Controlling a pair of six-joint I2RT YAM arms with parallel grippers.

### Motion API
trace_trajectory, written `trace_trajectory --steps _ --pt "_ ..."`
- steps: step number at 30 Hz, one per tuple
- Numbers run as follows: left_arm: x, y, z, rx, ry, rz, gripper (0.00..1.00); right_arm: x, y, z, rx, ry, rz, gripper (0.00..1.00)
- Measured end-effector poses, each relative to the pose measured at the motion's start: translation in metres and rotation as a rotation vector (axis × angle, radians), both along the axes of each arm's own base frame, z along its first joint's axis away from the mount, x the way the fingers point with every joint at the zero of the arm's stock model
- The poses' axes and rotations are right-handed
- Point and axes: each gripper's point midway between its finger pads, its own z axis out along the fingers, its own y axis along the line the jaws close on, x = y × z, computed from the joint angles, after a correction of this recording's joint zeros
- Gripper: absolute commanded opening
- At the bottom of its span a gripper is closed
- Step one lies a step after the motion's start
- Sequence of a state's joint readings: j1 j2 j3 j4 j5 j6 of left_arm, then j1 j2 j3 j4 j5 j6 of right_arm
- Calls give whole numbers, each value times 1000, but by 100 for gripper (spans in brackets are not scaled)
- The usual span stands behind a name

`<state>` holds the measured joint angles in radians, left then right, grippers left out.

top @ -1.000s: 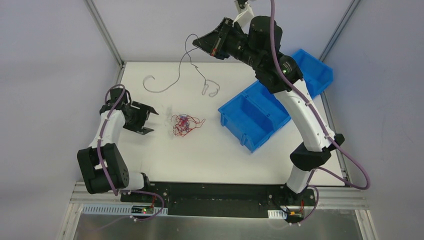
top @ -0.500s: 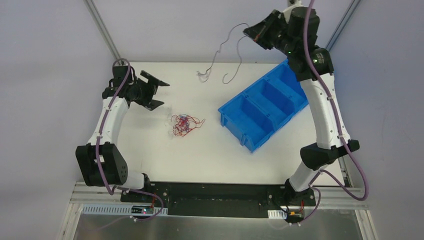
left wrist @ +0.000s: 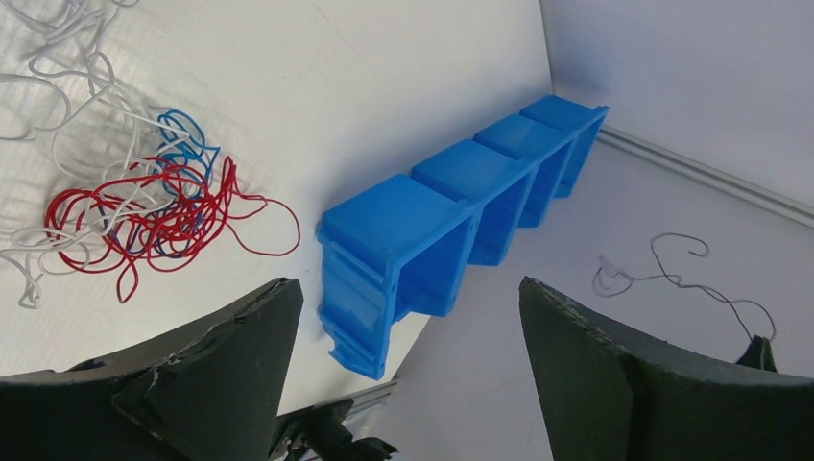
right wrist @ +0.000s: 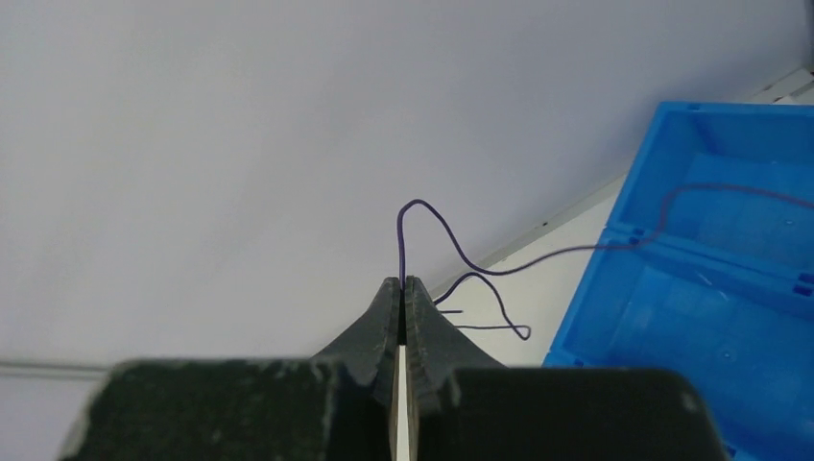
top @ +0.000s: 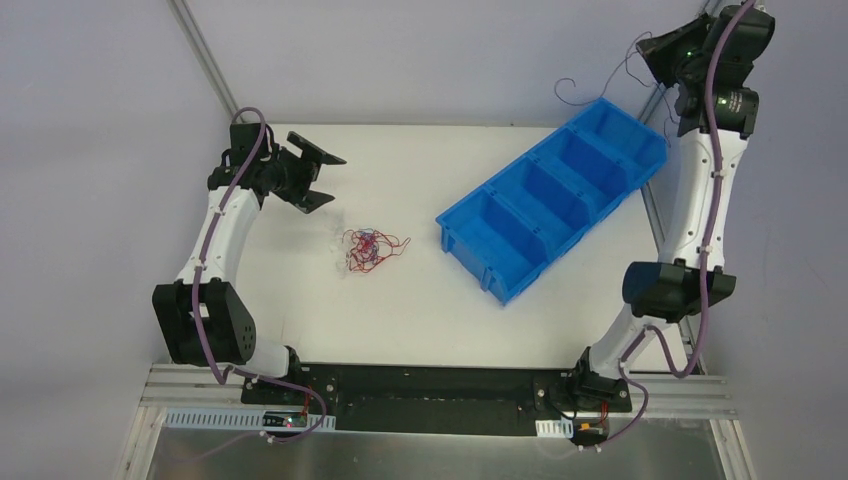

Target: Untangle the cables

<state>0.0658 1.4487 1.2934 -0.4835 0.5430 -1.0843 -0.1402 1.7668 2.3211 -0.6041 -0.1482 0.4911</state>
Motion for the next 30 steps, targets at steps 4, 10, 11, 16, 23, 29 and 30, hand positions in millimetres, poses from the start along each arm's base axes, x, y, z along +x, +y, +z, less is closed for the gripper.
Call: trace_trajectory --steps 4,10,11,16,23,29,30 --pt "0 0 0 0 0 -1 86 34 -42 -39 39 64 -60 0" --pt "1 0 -2 0 5 -1 86 79 -72 -115 100 194 -90 0" --pt "1 0 -3 0 7 -1 86 83 -74 -125 109 210 -90 0" --pt "3 0 -8 0 20 -2 86 101 -78 -145 146 219 -94 0" --pt "5 0 -16 -1 41 -2 85 115 -81 -101 223 77 -86 0" --pt "8 1 -27 -3 73 -2 85 115 -85 -47 274 -81 -75 0" --pt "9 1 -29 -4 77 -2 85 115 -87 -44 281 -95 -75 0"
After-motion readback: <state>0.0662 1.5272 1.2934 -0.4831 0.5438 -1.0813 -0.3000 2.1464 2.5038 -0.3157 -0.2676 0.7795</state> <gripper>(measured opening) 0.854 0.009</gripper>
